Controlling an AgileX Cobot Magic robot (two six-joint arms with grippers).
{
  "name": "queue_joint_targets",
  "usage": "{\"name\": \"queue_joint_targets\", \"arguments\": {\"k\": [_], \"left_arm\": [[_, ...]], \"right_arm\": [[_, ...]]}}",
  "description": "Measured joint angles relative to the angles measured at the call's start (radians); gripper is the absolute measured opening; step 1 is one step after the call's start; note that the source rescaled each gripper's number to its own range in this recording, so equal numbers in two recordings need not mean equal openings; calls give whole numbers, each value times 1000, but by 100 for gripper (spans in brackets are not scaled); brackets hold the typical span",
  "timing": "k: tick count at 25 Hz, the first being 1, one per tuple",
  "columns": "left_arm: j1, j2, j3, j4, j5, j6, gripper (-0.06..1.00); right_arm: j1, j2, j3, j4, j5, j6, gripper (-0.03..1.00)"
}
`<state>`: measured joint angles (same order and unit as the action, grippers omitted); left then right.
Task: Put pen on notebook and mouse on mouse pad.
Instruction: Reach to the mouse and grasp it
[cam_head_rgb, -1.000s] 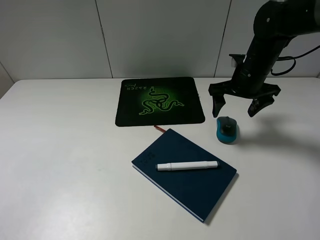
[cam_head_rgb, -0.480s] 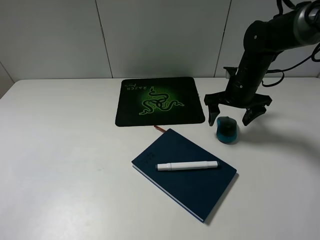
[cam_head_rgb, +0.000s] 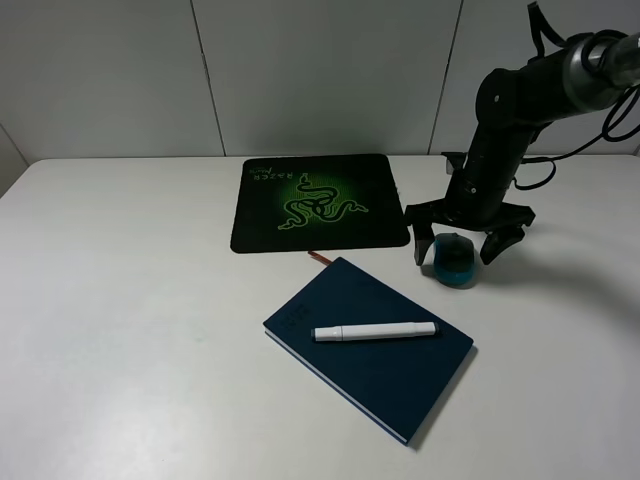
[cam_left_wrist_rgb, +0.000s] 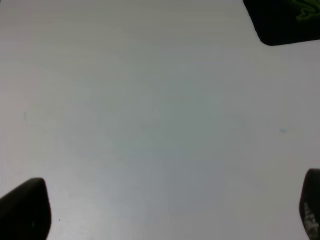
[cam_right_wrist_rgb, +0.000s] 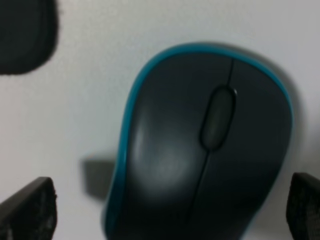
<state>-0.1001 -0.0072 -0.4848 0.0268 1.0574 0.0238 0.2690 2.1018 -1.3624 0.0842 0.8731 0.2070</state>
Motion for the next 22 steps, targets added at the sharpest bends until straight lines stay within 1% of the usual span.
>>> {"name": "queue_joint_targets", "arguments": {"k": [11,22], "left_arm": [[0,0,0,0,0,0,100],[0,0,0,0,0,0,100]], "right_arm": [[0,22,0,-24,-27,18,100],[0,23,0,-45,-29,26,100]]}}
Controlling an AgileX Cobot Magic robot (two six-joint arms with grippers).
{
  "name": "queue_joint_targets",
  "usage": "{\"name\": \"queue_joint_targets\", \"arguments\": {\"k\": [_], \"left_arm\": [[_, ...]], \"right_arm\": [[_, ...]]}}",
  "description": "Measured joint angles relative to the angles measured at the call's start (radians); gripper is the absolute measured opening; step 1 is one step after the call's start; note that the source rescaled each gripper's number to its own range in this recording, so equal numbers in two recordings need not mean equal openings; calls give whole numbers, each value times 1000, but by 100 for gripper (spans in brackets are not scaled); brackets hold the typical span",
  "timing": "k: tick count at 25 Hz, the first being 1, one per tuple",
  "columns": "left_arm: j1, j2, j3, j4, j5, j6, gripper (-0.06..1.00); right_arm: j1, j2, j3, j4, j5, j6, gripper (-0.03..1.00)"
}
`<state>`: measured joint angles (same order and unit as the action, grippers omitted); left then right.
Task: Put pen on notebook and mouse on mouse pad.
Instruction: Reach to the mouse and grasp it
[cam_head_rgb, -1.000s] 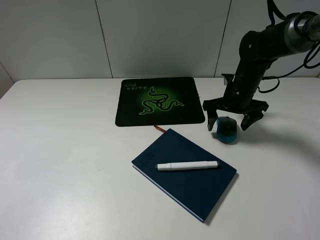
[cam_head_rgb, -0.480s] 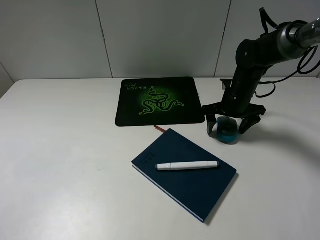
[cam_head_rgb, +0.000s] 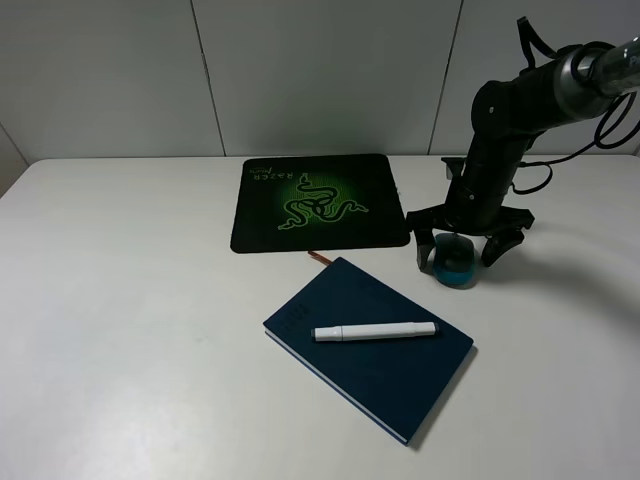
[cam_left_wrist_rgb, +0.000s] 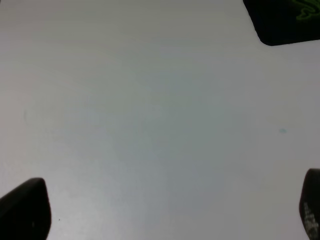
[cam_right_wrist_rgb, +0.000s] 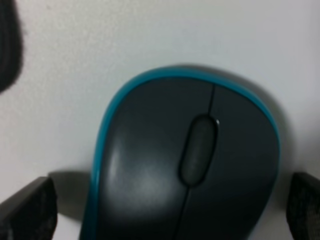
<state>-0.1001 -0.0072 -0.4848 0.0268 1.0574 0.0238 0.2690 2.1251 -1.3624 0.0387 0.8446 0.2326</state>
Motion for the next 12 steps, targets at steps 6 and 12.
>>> {"name": "queue_joint_targets", "arguments": {"k": [6,12], "left_arm": [[0,0,0,0,0,0,100],[0,0,0,0,0,0,100]], "right_arm": [[0,0,0,-7,7,1,100],[0,0,0,-11,25,1,100]]}}
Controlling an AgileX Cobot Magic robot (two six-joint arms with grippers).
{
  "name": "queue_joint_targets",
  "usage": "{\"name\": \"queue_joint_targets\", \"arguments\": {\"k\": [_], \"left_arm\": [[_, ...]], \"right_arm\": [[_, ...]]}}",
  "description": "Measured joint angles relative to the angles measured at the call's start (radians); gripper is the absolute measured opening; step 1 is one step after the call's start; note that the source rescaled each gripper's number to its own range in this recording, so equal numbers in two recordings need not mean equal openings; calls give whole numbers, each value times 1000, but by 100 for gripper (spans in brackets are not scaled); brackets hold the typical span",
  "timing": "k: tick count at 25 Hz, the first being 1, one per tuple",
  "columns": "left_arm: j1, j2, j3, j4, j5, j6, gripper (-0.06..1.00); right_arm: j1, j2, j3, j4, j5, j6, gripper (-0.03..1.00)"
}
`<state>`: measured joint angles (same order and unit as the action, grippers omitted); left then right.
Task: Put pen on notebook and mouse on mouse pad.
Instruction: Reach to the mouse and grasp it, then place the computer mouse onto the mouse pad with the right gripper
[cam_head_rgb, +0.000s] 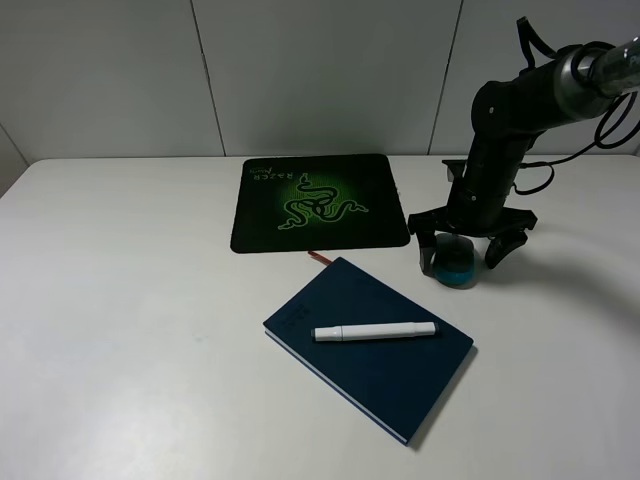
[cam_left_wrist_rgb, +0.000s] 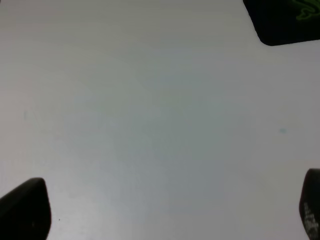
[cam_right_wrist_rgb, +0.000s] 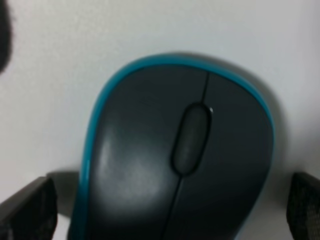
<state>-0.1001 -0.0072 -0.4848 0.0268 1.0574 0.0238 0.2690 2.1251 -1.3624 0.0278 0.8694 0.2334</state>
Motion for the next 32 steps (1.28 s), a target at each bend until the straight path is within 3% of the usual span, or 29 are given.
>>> {"name": "queue_joint_targets", "arguments": {"k": [1,3,5,8,27,32], "left_arm": [[0,0,0,0,0,0,100],[0,0,0,0,0,0,100],[0,0,0,0,0,0,100],[0,0,0,0,0,0,100],[0,0,0,0,0,0,100],[0,0,0,0,0,0,100]], "right_arm": [[0,0,0,0,0,0,97],[0,0,0,0,0,0,75],[0,0,0,0,0,0,41],[0,0,0,0,-1,0,1],[0,-24,0,0,-24,-1,0],[0,-61,0,-3,13,-1,0]]}}
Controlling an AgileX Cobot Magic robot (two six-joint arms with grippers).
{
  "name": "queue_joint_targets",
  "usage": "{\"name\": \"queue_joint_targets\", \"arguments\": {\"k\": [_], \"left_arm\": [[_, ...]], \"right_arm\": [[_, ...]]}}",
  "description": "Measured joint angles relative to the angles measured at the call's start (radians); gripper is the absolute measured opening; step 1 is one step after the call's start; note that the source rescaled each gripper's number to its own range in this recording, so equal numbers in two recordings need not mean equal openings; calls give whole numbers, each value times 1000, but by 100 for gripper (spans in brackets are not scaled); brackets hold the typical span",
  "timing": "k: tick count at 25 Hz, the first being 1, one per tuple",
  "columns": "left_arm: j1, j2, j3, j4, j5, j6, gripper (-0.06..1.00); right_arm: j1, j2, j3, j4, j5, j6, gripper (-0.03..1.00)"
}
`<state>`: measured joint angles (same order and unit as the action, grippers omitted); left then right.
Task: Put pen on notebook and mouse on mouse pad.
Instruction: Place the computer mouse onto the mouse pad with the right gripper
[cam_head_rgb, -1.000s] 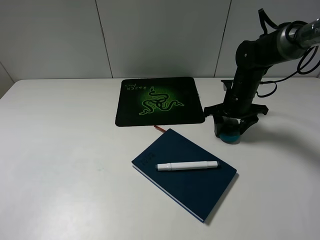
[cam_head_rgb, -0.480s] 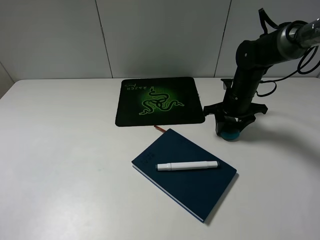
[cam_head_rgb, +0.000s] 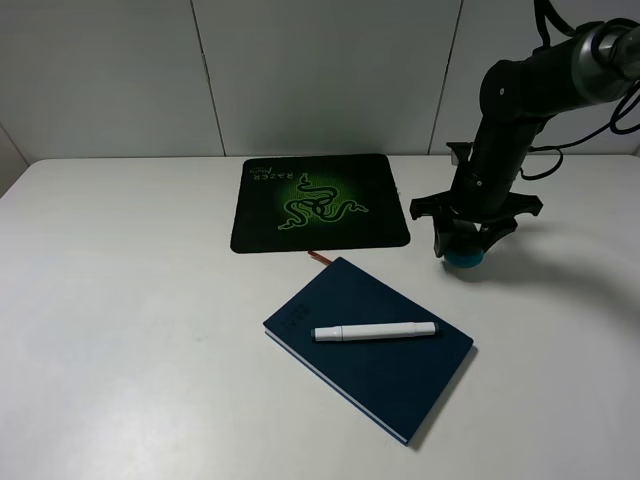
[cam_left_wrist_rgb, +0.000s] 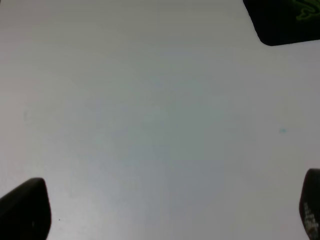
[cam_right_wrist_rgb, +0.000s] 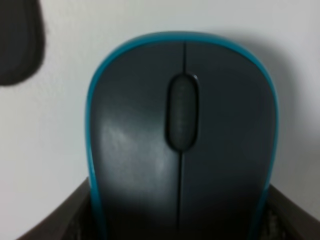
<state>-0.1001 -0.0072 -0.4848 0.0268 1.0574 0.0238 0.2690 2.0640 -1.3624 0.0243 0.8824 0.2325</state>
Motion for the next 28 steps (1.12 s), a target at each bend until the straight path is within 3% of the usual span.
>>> {"name": "queue_joint_targets", "arguments": {"k": [8,16,28], "left_arm": [[0,0,0,0,0,0,100],[0,0,0,0,0,0,100],[0,0,0,0,0,0,100]], "right_arm": [[0,-44,-26,-1,98,-14,0],[8,-46,-166,2,247,-53,0],[144,-24,-368,-1,324,-57,0]]}}
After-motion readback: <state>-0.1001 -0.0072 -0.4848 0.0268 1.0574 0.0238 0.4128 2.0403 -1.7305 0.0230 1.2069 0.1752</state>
